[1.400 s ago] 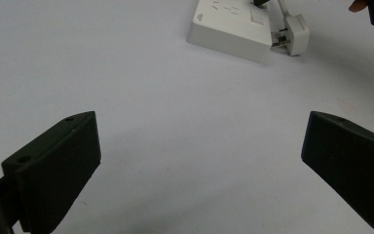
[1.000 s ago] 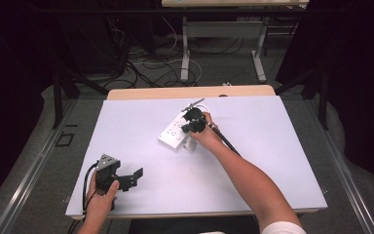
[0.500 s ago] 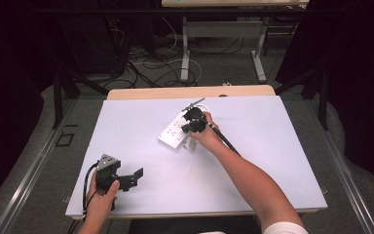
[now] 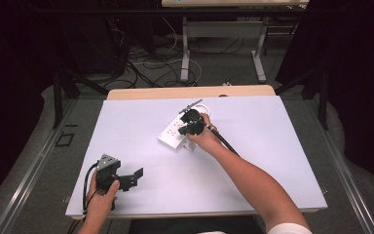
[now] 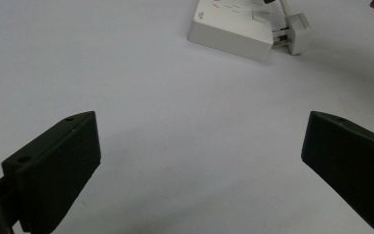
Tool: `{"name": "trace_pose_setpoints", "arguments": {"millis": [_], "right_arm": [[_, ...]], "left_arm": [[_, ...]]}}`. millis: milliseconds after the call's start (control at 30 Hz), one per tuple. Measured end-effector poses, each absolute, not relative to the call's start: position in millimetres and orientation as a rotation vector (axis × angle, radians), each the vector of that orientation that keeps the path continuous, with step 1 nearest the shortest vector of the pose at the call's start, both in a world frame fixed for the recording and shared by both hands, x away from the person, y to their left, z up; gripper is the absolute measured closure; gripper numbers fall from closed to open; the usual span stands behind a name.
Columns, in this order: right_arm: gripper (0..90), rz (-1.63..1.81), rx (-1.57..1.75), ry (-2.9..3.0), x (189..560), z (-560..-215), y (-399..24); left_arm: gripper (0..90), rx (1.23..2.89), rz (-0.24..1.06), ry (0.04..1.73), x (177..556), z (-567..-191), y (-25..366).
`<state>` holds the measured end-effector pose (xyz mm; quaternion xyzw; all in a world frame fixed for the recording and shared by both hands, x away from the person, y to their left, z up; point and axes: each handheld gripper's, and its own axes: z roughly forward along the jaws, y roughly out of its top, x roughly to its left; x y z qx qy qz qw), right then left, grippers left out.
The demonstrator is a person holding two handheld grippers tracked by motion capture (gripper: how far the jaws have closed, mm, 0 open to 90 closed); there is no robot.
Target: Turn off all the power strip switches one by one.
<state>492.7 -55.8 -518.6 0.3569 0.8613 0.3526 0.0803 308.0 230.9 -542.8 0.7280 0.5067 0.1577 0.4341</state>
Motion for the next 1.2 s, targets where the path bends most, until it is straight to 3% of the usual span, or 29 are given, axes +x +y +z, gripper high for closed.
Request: {"name": "trace_pose_setpoints", "arguments": {"millis": [1200], "right_arm": [[87.0,1.037,1.022,2.635,482,-527,-47]], "left_arm": [[0.8,1.818,0.397,1.262,308,-543,230]]}}
